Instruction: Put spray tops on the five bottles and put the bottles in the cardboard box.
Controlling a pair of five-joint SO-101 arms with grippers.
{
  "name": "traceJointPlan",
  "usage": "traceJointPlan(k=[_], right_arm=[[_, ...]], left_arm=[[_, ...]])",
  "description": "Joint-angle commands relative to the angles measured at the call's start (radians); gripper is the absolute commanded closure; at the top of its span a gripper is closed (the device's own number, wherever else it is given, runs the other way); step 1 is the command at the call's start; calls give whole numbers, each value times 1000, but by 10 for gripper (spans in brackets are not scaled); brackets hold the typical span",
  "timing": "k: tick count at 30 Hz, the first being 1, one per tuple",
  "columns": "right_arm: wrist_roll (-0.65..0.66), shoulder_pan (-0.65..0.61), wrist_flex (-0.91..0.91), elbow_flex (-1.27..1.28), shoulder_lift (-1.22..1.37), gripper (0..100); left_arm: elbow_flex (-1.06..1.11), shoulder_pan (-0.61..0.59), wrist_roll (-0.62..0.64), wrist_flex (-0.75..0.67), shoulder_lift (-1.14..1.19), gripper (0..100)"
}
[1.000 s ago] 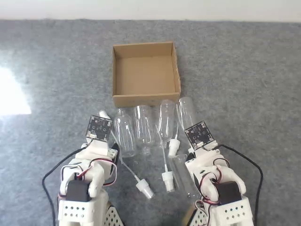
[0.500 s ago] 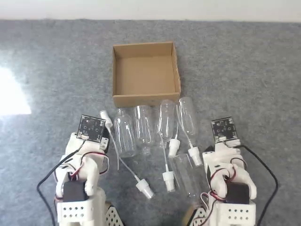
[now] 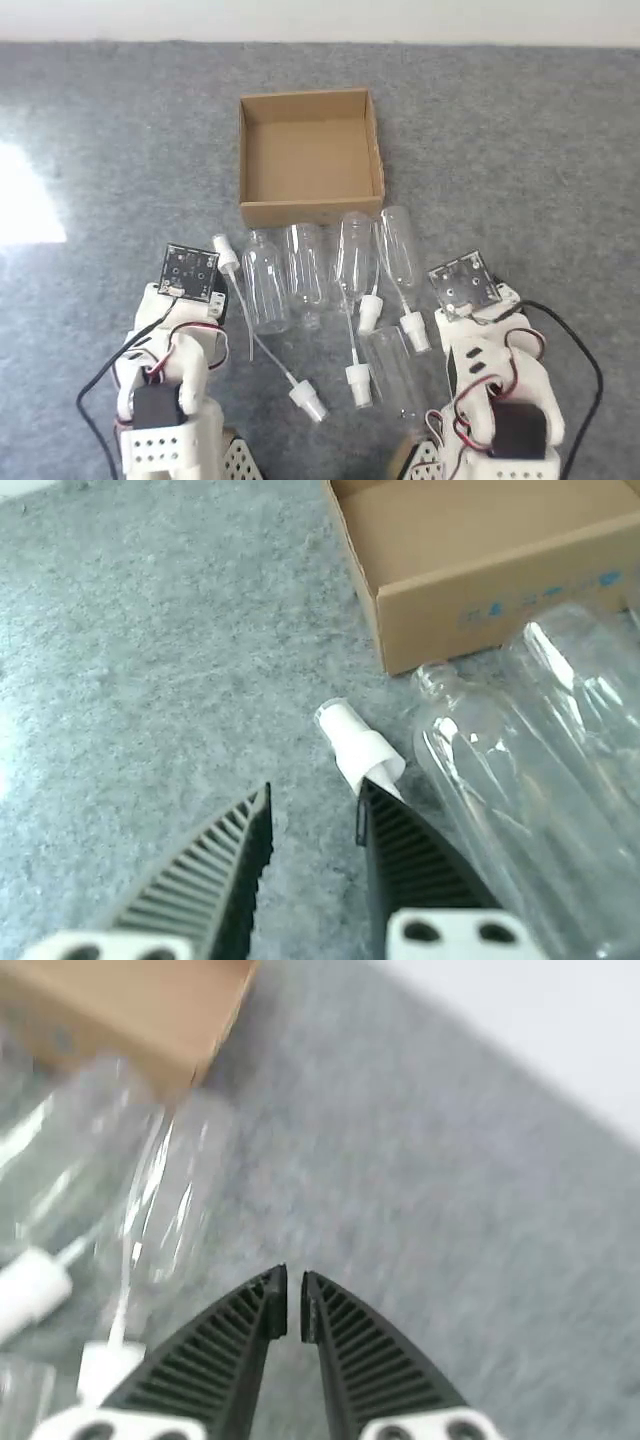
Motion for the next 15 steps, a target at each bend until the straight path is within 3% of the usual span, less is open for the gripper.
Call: traceJointPlan(k=[1, 7, 15], right_arm=[[20, -51, -8, -147, -4, 983], [14, -153, 1, -285, 45, 954], [-68, -242, 8, -526, 360, 948]], left_arm=[[-4, 3, -9, -20, -12, 870], [2, -2, -9, -18, -12, 870], [7, -3, -9, -18, -12, 870]])
